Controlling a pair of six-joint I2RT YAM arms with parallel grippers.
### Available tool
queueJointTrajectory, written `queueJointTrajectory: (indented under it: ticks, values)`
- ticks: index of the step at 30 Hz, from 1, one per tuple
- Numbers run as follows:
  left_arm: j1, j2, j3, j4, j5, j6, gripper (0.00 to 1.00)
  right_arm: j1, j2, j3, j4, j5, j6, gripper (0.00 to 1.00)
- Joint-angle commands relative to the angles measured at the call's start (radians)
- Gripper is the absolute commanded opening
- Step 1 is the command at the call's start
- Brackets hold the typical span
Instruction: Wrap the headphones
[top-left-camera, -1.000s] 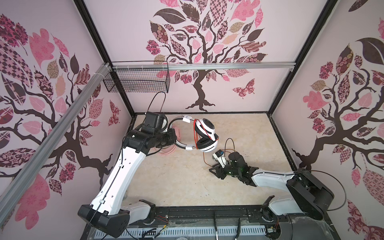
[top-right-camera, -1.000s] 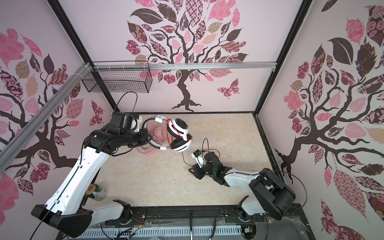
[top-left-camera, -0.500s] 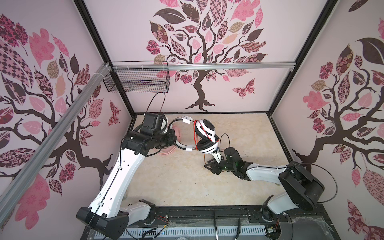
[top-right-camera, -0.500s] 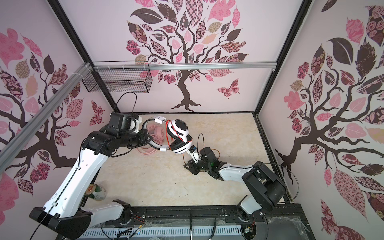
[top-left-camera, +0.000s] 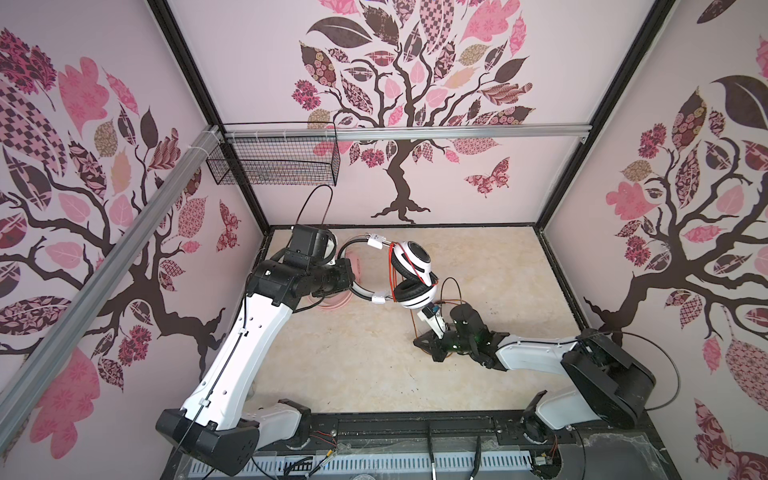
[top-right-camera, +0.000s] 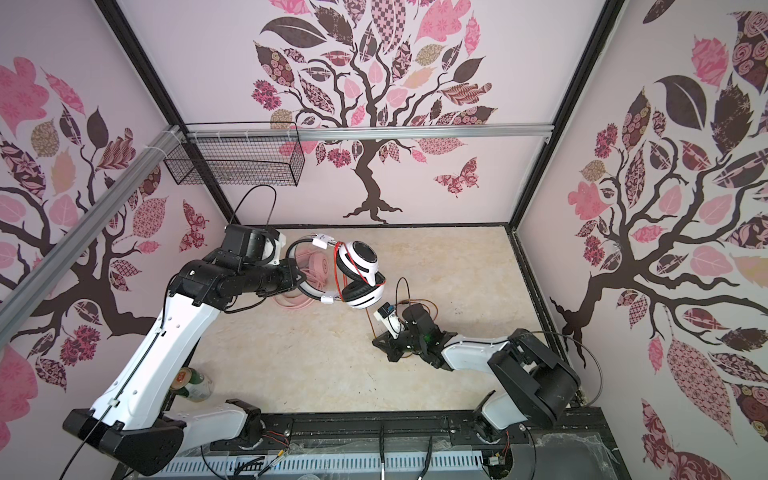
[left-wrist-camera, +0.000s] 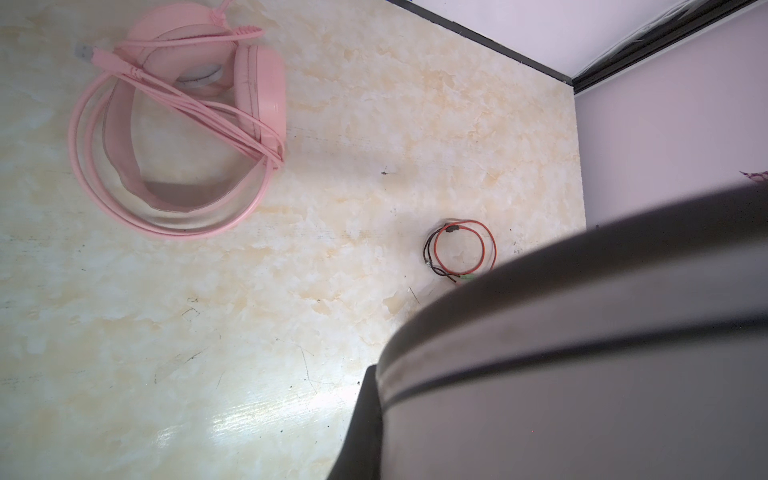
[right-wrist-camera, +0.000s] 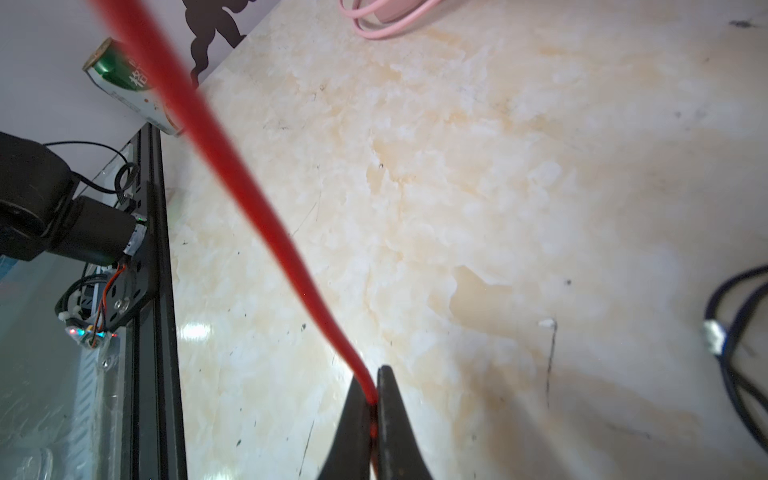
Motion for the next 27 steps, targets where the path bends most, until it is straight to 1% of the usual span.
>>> queueJointTrajectory:
  ticks: [1, 4, 7, 9, 10, 11, 12, 13, 17, 19, 21, 24, 25, 27]
  values:
    - [0.005, 0.003, -0.021, 0.135, -0.021, -0.067, 0.0, 0.014, -0.131, -0.04, -0.096, 0.007, -0.003, 0.0]
    - [0.005, 0.009, -0.088, 0.205, -0.073, -0.089, 0.0, 0.02, -0.24, -0.06, -0.185, 0.009, -0.004, 0.0]
    - [0.005, 0.012, -0.159, 0.299, -0.071, -0.109, 0.0, 0.025, -0.33, -0.066, -0.263, 0.003, -0.007, 0.0]
    - [0.007, 0.009, -0.198, 0.356, -0.073, -0.114, 0.0, 0.028, -0.365, -0.061, -0.296, -0.001, -0.006, 0.0]
    - [0.023, 0.007, -0.217, 0.376, -0.046, -0.136, 0.0, 0.03, -0.373, -0.053, -0.317, -0.001, -0.005, 0.0]
    - [0.045, 0.005, -0.226, 0.385, 0.006, -0.165, 0.0, 0.033, -0.376, -0.043, -0.335, -0.003, -0.007, 0.0]
    - [0.058, 0.001, -0.233, 0.403, 0.049, -0.169, 0.0, 0.042, -0.377, -0.029, -0.354, 0.003, -0.01, 0.0]
    - [0.062, -0.004, -0.236, 0.405, 0.046, -0.169, 0.0, 0.054, -0.377, -0.018, -0.369, 0.015, -0.012, 0.0]
    - [0.068, -0.031, -0.238, 0.408, -0.005, -0.144, 0.0, 0.105, -0.384, -0.006, -0.36, 0.059, -0.006, 0.0]
    - [0.068, -0.032, -0.229, 0.415, -0.011, -0.162, 0.0, 0.122, -0.393, -0.013, -0.337, 0.064, -0.004, 0.03]
    - [0.067, -0.009, -0.181, 0.389, 0.009, -0.163, 0.0, 0.133, -0.402, -0.021, -0.31, 0.062, -0.002, 0.04]
    - [0.068, 0.038, -0.12, 0.324, -0.022, -0.157, 0.0, 0.162, -0.415, -0.032, -0.281, 0.107, 0.003, 0.05]
    - [0.067, 0.048, -0.127, 0.326, -0.056, -0.157, 0.0, 0.169, -0.414, -0.03, -0.278, 0.12, 0.004, 0.04]
    - [0.071, 0.057, -0.165, 0.364, -0.071, -0.157, 0.0, 0.174, -0.41, -0.026, -0.274, 0.125, 0.007, 0.03]
